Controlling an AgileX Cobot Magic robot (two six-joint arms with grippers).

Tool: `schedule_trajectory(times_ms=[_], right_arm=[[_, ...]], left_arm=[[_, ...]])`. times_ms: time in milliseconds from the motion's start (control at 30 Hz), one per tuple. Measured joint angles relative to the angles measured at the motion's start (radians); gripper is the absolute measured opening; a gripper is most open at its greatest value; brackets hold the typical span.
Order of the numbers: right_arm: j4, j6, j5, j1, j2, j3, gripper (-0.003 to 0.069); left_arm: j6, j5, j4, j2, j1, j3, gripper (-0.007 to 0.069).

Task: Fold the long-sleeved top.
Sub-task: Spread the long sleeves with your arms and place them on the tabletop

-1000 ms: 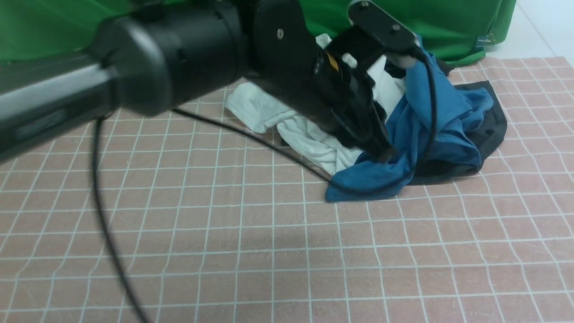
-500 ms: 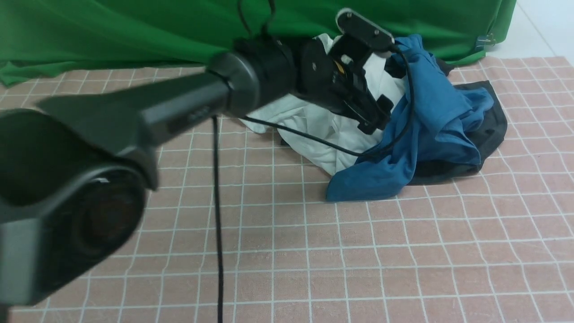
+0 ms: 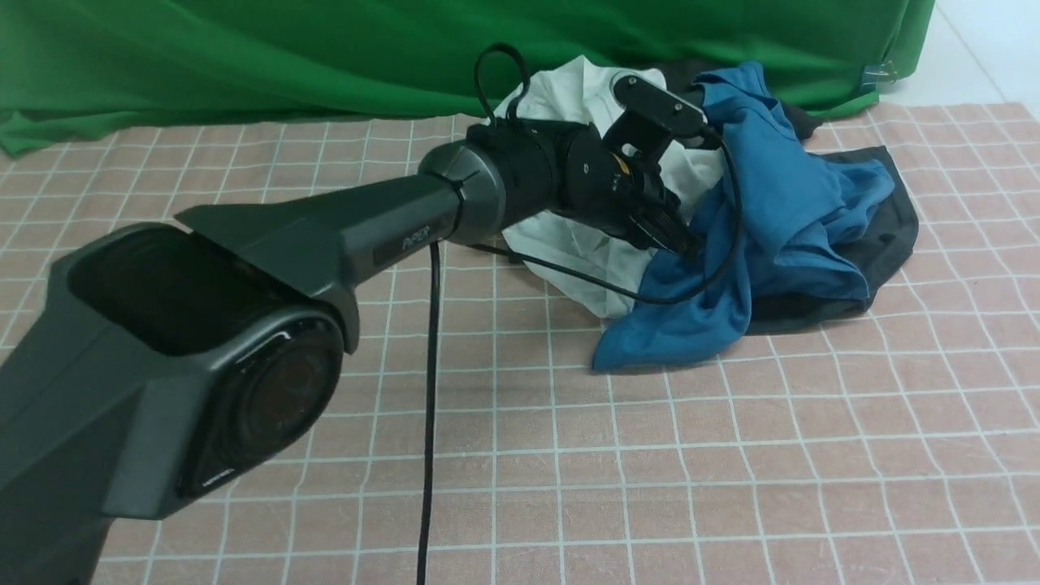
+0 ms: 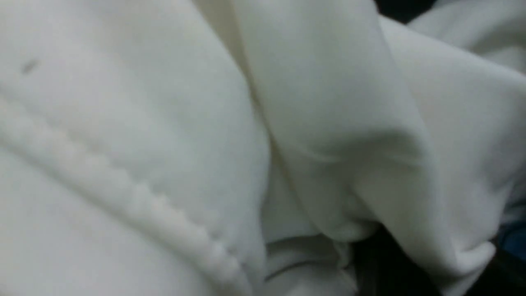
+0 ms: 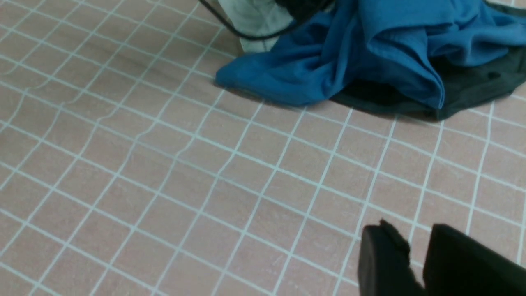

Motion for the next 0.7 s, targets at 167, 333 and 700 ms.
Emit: schedule_trajectory(times_ms=[167,333,700], right_arm=[[0.0,0.0,-0.008,0.0,0.0,0.0,0.0188],[0.0,0.0,-0.062,0.0,0.0,0.0,0.0189],[-0.001,0.0,-0.176,0.0,0.0,0.0,0.0195]], left_arm=[[0.003,0.118,0.047,-0.128,0.01,0.003,0.0106],[0.004,0.19,0.164,-0.311,0.012,0.003,0.0106],[-0.001,0.295,0.249,-0.628,0.143,0.003,0.0106]])
